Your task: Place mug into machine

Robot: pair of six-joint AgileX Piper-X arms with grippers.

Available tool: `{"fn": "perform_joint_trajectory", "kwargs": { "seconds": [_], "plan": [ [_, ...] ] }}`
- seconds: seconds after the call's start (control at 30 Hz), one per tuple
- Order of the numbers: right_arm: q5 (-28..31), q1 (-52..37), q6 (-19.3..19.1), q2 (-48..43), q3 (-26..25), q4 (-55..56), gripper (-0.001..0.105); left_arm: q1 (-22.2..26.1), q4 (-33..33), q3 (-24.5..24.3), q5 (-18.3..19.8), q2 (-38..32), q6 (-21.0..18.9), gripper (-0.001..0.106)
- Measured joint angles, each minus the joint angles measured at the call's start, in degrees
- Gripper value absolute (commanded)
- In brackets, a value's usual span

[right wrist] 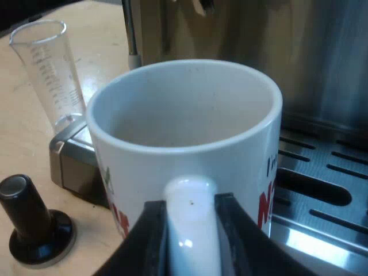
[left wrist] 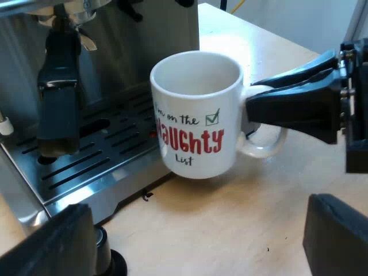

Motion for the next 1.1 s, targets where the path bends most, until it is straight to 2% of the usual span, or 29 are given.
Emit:
{"fn": "perform_joint_trajectory", "kwargs": {
  "seconds": [0.3, 0.47, 0.6, 0.93, 1.1],
  "plan": [
    [0.00, 0.00, 0.00, 4.17, -0.89, -4.00, 0.000, 0.00, 0.00, 0.00, 0.19, 0.00, 0.00, 0.075],
    [0.20, 0.00, 0.00, 8.52, -5.16, -4.00, 0.000, 0.00, 0.00, 0.00, 2.36, 0.00, 0.00, 0.075],
    [1.20, 0.00, 0.00, 12.17, -8.91, -4.11, 0.000, 0.00, 0.00, 0.00, 2.57, 0.00, 0.00, 0.075],
    [4.49, 0.00, 0.08, 17.73, -13.12, -5.75, 0.000, 0.00, 0.00, 0.00, 2.72, 0.00, 0.00, 0.075],
    [5.03, -1.23, 2.75, 19.57, -15.00, -6.15, 0.000, 0.00, 0.00, 0.00, 3.64, 0.00, 0.00, 0.075]
  ]
}}
